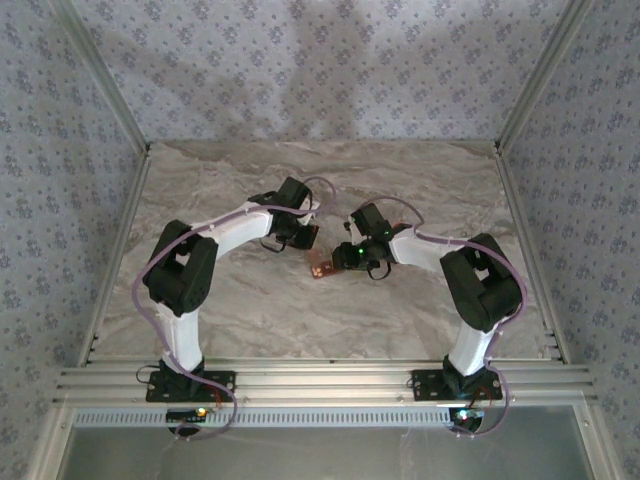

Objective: Sort the pills into containers

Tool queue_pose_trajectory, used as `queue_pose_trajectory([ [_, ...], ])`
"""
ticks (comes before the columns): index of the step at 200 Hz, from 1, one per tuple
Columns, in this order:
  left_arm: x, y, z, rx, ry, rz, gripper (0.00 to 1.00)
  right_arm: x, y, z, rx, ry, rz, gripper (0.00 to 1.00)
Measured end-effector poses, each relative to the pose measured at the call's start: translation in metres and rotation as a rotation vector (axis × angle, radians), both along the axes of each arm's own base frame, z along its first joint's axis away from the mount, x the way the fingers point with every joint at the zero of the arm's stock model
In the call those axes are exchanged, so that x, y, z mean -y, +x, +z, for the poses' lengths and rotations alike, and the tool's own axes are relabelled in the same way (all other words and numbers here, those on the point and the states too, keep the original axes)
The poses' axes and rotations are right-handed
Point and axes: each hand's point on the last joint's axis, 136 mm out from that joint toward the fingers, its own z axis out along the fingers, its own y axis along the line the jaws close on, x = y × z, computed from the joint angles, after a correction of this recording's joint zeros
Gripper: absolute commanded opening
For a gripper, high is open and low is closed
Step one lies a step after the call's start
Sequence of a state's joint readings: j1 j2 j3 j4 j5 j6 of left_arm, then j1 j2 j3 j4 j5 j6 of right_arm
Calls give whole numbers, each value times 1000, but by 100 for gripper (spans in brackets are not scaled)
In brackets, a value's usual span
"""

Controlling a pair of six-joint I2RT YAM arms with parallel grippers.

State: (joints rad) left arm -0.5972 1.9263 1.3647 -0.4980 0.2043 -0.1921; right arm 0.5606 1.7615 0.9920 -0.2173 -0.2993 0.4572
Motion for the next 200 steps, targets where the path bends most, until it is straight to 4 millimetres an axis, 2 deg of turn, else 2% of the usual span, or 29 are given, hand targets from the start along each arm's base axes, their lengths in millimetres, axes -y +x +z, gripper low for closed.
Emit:
queue_pose_trajectory([
  [117,10,-11,2,-48,-64,-36,0,0,1,0,2,1,0,43],
  [179,17,-42,-7,-100,-64,-86,0,-1,2,0,7,5,0,43],
  [200,19,-48,-4,-102,-70,-93,0,-1,2,-1,8,5,0,43],
])
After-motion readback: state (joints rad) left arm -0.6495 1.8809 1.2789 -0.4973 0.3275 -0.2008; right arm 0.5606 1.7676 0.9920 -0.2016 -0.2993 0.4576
